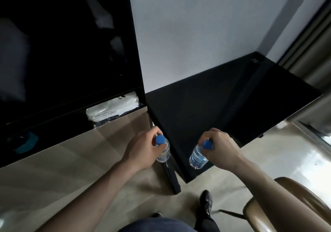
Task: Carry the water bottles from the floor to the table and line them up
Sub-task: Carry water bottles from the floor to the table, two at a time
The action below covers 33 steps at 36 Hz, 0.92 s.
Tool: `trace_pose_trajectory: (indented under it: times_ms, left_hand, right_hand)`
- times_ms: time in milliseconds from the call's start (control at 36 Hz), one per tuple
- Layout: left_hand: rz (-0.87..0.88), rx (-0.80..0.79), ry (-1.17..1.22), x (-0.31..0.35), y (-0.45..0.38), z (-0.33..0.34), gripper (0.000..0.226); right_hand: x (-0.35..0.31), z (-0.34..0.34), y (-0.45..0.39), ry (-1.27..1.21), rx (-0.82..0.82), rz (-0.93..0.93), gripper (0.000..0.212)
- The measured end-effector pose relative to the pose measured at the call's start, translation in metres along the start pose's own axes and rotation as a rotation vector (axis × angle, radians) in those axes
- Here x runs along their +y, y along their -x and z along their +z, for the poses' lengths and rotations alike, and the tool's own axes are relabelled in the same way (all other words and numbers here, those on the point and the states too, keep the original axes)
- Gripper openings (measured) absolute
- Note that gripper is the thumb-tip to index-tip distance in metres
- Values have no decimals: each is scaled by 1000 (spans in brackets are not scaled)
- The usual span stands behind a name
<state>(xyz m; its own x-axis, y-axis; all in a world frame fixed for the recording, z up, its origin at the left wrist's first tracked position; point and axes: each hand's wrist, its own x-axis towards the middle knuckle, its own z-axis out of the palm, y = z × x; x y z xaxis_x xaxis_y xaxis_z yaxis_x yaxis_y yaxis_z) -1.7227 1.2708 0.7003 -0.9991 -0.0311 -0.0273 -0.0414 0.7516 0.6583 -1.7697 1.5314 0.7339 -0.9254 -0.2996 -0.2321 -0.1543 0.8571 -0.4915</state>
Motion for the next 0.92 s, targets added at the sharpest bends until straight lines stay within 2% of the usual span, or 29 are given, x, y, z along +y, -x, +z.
trace_pose_trajectory:
  times_ms: [306, 528, 750, 917]
  left_hand:
    - [-220, 90, -76, 59, -57, 81, 23]
    - [-311, 91, -70, 92, -80, 116, 21]
    - [-308, 14, -64, 98, -93, 132, 20]
    - [-295, 18, -32, 95, -99, 147, 21]
  right_hand:
    - [95, -51, -78, 73, -142, -152, 18]
    - [136, -71, -115, 126, -229, -215, 22]
    - [160, -65, -128, 163, -246, -172, 21]
    - [176, -53, -123, 136, -209, -94, 16]
